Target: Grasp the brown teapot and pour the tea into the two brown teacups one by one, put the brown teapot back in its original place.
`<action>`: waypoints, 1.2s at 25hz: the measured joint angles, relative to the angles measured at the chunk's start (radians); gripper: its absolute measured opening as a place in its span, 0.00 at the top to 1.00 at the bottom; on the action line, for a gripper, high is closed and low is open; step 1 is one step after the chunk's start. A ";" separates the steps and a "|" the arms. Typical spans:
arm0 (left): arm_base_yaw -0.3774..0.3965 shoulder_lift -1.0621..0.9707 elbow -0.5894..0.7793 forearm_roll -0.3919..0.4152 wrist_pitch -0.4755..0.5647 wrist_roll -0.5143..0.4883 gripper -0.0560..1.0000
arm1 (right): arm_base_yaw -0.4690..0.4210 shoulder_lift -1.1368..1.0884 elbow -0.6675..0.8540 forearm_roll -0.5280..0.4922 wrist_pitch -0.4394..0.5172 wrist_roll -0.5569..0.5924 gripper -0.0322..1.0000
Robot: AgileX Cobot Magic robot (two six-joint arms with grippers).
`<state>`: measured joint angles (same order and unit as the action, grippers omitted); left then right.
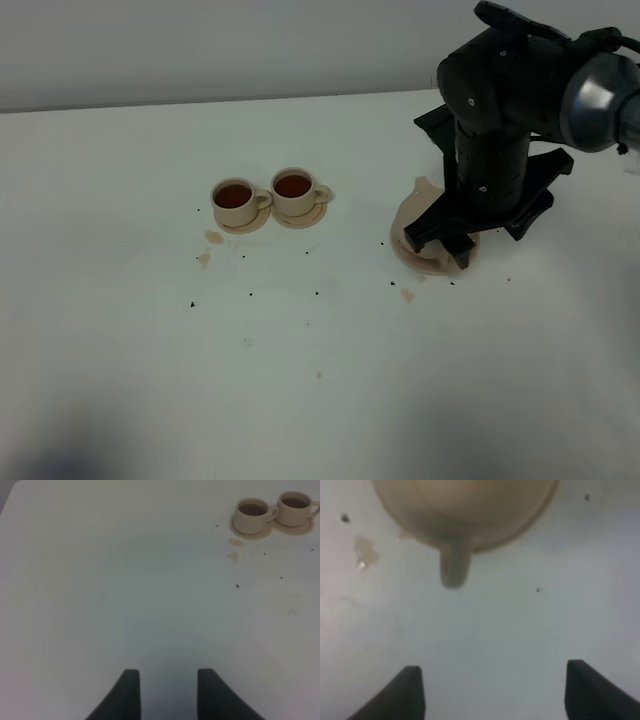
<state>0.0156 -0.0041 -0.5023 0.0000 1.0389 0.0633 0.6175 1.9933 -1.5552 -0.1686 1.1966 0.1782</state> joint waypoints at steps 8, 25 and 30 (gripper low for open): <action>0.000 0.000 0.000 0.000 0.000 0.000 0.64 | -0.181 -0.182 0.233 0.040 -0.020 -0.027 0.49; 0.000 0.000 0.000 0.000 0.000 0.000 0.64 | -0.430 -0.832 0.942 0.089 -0.136 -0.027 0.49; 0.000 0.000 0.000 0.000 0.000 -0.001 0.64 | -0.430 -1.058 1.028 0.115 -0.113 -0.039 0.49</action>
<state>0.0156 -0.0041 -0.5023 0.0000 1.0389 0.0625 0.1877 0.9358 -0.5275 -0.0533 1.0840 0.1392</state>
